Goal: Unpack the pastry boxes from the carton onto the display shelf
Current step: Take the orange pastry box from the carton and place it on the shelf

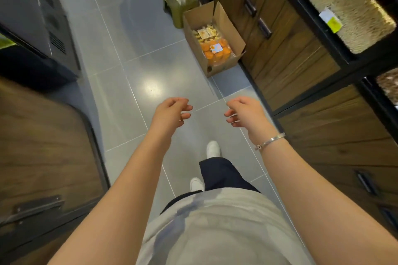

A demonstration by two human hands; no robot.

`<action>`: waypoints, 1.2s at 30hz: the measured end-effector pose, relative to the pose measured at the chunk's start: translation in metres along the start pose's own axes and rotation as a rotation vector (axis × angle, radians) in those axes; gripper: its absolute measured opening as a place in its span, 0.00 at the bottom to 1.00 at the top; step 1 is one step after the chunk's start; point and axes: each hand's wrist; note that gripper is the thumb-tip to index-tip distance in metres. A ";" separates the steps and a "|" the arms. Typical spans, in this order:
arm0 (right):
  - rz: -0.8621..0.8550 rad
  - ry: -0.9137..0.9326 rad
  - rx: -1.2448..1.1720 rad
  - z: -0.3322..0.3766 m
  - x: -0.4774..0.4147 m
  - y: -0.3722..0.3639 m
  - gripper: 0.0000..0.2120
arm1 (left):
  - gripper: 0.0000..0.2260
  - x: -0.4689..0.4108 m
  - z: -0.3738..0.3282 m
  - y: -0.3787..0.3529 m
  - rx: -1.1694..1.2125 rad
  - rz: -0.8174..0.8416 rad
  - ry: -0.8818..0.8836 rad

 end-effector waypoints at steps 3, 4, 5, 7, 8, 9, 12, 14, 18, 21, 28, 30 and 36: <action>-0.016 -0.014 0.003 0.026 -0.041 -0.008 0.08 | 0.04 -0.045 -0.030 0.009 -0.033 0.009 -0.007; -0.028 -0.012 0.003 0.038 -0.060 -0.010 0.08 | 0.04 -0.067 -0.042 0.011 -0.053 0.021 -0.012; -0.035 -0.010 -0.002 0.047 -0.075 -0.011 0.08 | 0.05 -0.083 -0.051 0.013 -0.064 0.034 -0.012; -0.055 -0.021 0.001 0.067 -0.103 -0.011 0.08 | 0.05 -0.116 -0.072 0.017 -0.086 0.050 0.006; -0.061 -0.036 0.003 0.078 -0.118 -0.011 0.08 | 0.05 -0.132 -0.084 0.019 -0.100 0.062 0.022; -0.068 -0.052 0.004 0.089 -0.132 -0.011 0.08 | 0.05 -0.147 -0.096 0.021 -0.113 0.071 0.037; -0.090 -0.082 0.005 0.136 -0.185 -0.010 0.07 | 0.05 -0.199 -0.144 0.032 -0.170 0.090 0.047; -0.110 -0.082 0.020 0.168 -0.216 -0.013 0.08 | 0.06 -0.228 -0.173 0.042 -0.197 0.093 0.035; -0.105 -0.112 0.027 0.216 -0.262 -0.024 0.09 | 0.08 -0.278 -0.219 0.060 -0.204 0.100 0.035; -0.098 -0.138 0.045 0.242 -0.297 -0.035 0.08 | 0.08 -0.318 -0.247 0.072 -0.206 0.105 0.045; -0.181 -0.199 -0.029 0.302 -0.380 -0.047 0.05 | 0.07 -0.419 -0.313 0.094 -0.266 0.159 0.095; -0.218 -0.188 -0.062 0.316 -0.406 -0.042 0.05 | 0.07 -0.444 -0.329 0.095 -0.283 0.166 0.090; -0.246 -0.210 -0.023 0.337 -0.470 -0.009 0.14 | 0.07 -0.504 -0.350 0.073 -0.330 0.180 0.166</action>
Point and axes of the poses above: each hand's wrist, its own x-axis away from the middle knuckle, its own y-axis out of the back of the hand, z = x × y, and after that the axes turned 6 degrees about z, right-handed
